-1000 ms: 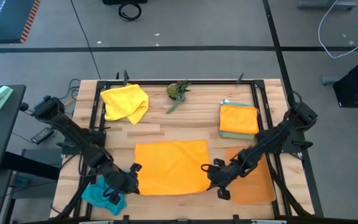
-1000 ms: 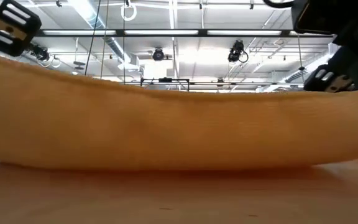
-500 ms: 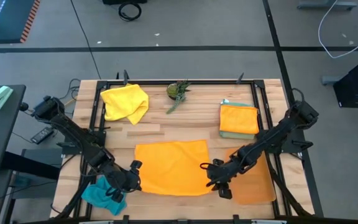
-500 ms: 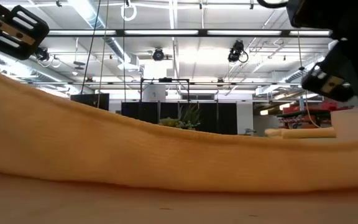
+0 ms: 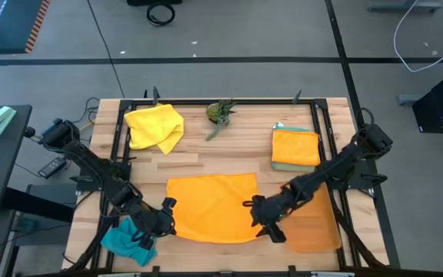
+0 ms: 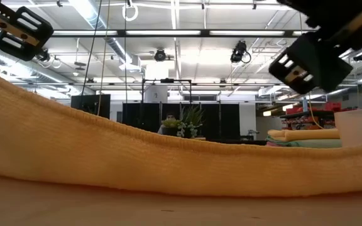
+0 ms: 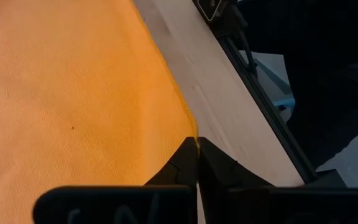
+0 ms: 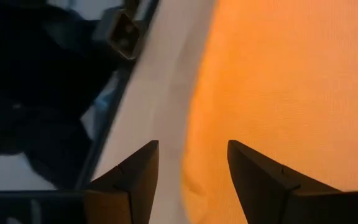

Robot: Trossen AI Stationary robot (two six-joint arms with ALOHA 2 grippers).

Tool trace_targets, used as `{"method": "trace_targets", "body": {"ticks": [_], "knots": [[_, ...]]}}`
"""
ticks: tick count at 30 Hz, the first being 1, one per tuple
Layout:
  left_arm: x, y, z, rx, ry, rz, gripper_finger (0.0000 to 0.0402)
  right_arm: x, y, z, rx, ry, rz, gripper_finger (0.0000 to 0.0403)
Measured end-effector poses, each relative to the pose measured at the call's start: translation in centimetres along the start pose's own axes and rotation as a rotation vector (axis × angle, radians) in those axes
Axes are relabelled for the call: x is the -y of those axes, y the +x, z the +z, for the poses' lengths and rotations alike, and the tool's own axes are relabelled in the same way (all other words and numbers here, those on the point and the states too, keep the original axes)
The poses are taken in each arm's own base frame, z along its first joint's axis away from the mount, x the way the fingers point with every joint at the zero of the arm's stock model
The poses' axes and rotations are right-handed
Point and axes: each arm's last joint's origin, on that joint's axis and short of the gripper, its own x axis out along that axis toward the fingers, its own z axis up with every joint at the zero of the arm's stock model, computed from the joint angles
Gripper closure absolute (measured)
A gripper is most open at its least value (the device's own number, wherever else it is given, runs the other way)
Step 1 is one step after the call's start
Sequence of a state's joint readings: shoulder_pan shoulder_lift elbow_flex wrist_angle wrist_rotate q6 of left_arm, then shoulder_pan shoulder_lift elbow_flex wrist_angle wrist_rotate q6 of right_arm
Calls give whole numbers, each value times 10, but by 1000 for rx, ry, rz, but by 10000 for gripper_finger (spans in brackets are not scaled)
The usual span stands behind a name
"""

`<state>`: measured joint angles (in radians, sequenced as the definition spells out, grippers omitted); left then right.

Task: Fold microfiber towels
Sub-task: Fold the orange microfiber towel

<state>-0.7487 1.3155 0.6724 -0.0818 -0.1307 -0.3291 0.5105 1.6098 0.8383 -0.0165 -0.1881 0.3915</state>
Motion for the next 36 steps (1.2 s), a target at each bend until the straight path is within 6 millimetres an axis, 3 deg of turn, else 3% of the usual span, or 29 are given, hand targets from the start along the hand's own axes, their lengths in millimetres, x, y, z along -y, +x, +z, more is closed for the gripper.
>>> {"method": "trace_targets", "body": {"ticks": [4,6,12,15,19,29,36], "knots": [[0,0,0,0,-6,-1,387,1,-1,3,13,-49,26,210],[0,0,0,0,-6,-1,388,7,1,6,56,-65,-44,232],[0,0,0,0,0,3,390,25,23,-4,-7,-43,-128,387],[0,0,-1,-5,0,6,385,26,44,-14,-94,-17,-107,395],[-1,0,-2,-14,1,9,395,10,59,-17,-140,-45,-43,399],[-2,0,-7,-68,-24,28,395,-24,52,-28,-208,-12,-37,401],[-2,0,-6,-58,-26,26,393,-33,53,-35,-233,20,-55,398]]}}
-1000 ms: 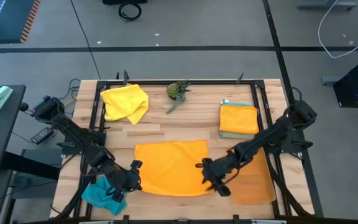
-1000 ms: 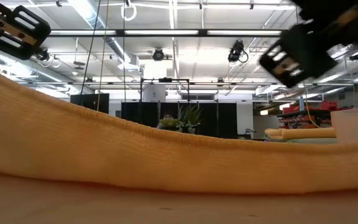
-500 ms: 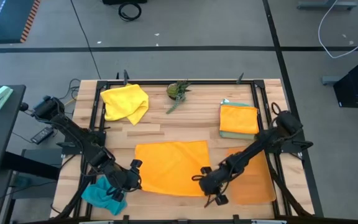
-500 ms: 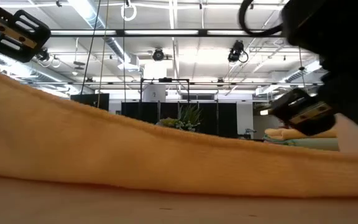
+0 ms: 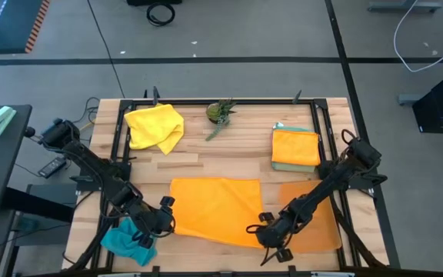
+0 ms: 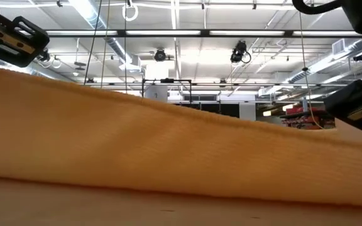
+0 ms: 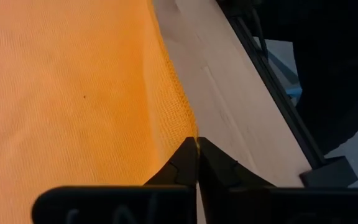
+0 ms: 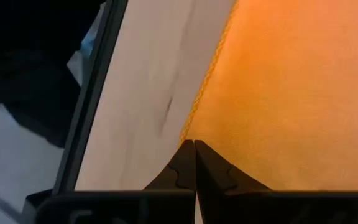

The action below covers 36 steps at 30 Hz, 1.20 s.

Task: Fold microfiber towels
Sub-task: Fold the orange microfiber towel

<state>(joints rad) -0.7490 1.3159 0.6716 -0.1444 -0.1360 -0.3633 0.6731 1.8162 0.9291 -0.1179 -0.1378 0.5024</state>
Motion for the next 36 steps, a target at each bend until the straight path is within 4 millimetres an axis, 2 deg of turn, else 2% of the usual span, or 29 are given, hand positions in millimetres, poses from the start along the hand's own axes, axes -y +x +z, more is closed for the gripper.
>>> {"method": "trace_targets", "body": {"ticks": [6,15,20,26,31,36], "knots": [[1,0,2,21,2,-8,386,1,-5,2,24,30,-24,362],[1,0,3,26,4,-10,389,-1,-12,5,-8,158,69,273],[1,0,3,27,4,-10,383,-1,-12,6,5,146,62,239],[1,0,3,26,4,-11,391,-2,-11,5,11,122,51,238],[1,0,3,26,5,-10,378,-3,-3,1,-13,116,56,261],[1,0,2,24,5,-10,394,-2,1,1,-6,117,50,284]]}}
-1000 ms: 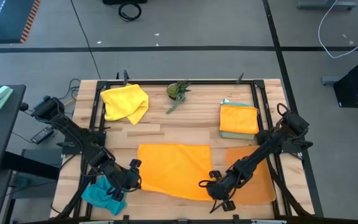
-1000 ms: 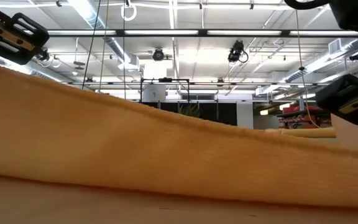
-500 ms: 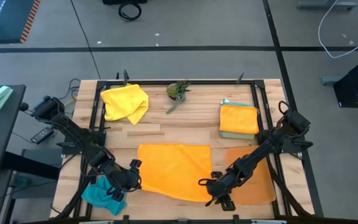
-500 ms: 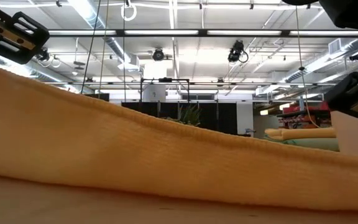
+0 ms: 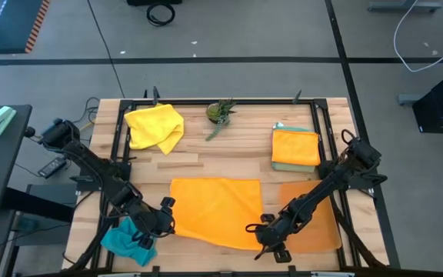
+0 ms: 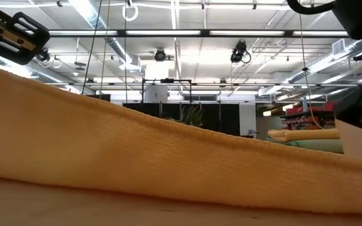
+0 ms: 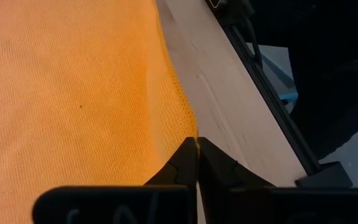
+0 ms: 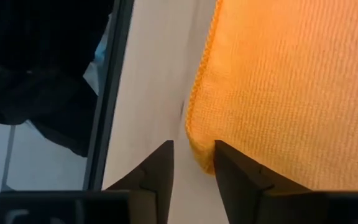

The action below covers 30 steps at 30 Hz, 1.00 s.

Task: Fold microfiber towels
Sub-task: Fold the orange microfiber towel

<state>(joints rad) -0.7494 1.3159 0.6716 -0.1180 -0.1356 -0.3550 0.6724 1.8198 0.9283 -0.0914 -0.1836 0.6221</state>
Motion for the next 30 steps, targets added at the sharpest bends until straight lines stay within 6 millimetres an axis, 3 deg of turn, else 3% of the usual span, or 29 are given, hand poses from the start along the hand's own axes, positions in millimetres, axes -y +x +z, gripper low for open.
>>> {"method": "trace_targets", "body": {"ticks": [6,12,17,24,30], "knots": [[0,0,0,1,-1,0,377,-1,-1,1,7,-16,3,322],[0,0,0,1,-1,0,394,-1,-1,0,5,-49,4,392],[0,0,0,2,-29,-2,383,-3,-11,1,1,-39,-4,398],[18,-22,15,101,-105,-50,391,-23,-70,4,172,-59,-60,400],[34,-52,49,281,66,16,394,-35,-140,9,454,-166,-107,401]]}}
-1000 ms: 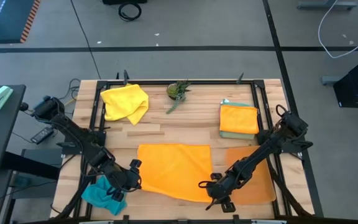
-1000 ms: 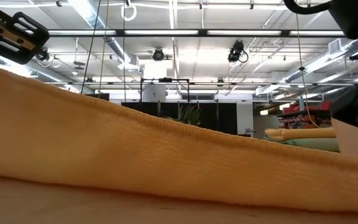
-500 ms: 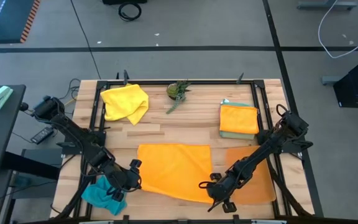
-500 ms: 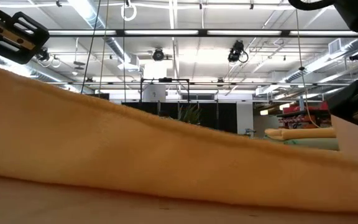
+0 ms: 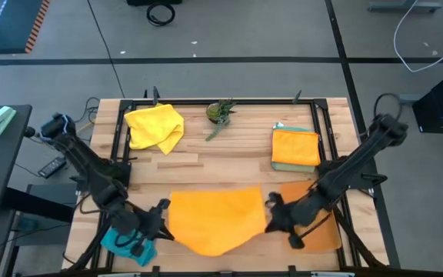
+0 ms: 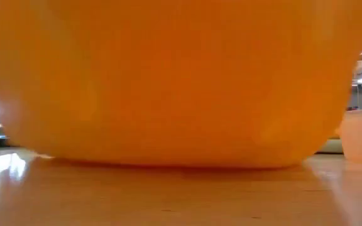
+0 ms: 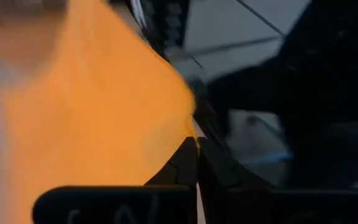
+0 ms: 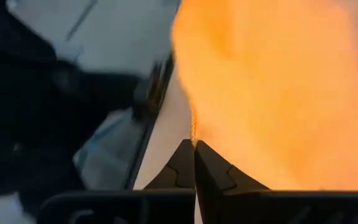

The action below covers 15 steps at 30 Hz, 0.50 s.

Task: Fold microfiber towels
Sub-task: Fold the orange microfiber towel

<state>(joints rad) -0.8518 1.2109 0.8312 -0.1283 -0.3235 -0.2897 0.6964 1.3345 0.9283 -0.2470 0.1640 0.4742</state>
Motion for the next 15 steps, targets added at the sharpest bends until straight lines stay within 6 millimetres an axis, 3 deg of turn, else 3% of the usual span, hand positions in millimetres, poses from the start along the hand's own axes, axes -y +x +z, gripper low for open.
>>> {"method": "trace_targets", "body": {"ticks": [3,6,8,12,15], "knots": [[5,-14,26,86,165,132,395,3,-32,13,143,-85,-63,402],[-3,-28,44,111,212,416,395,12,-56,23,248,-157,-181,402],[-18,-32,43,54,200,567,395,26,-64,27,264,-172,-287,402],[-55,-30,22,-131,117,737,395,65,-68,35,230,-175,-500,402],[-77,-39,22,-138,89,809,395,97,-72,44,212,-195,-632,402]]}}
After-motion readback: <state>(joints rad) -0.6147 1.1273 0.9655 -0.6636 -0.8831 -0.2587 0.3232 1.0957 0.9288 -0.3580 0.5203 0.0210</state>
